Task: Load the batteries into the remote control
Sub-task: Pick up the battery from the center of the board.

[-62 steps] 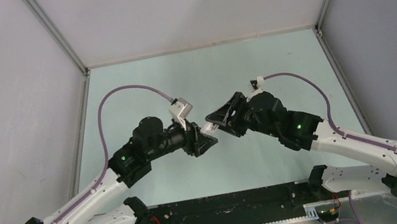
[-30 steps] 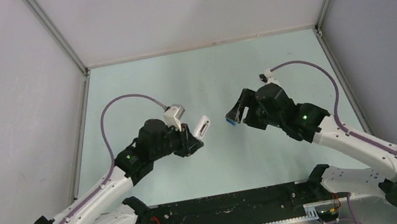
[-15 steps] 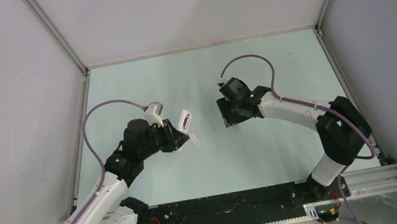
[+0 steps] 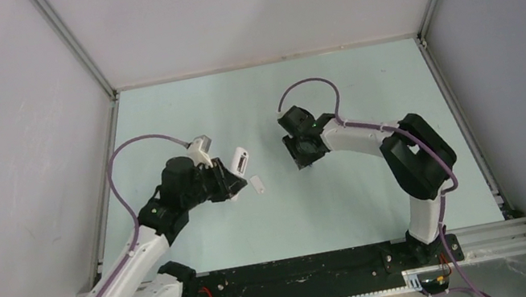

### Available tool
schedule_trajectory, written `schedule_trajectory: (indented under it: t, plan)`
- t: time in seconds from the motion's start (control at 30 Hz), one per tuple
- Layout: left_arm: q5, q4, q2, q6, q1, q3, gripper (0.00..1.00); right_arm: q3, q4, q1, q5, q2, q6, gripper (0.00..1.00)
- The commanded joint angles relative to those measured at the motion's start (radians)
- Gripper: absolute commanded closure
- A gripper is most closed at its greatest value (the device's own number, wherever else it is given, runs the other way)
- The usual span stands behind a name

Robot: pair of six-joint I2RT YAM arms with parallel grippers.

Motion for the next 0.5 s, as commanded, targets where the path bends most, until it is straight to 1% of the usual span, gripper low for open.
schedule_trajectory:
  t: [0.0,0.27,0.47]
  plan:
    - [0.033,0.036,-0.01,-0.015,0.025,0.009,1.0,0.057,0.018,-0.015,0.033,0.031,-0.034,0.59]
    - [0.046,0.036,-0.014,-0.016,0.039,0.009,1.0,0.08,0.041,-0.031,0.03,0.069,-0.046,0.61]
    - [0.053,0.036,-0.018,-0.016,0.047,0.007,1.0,0.101,0.021,-0.051,-0.017,0.109,-0.044,0.69]
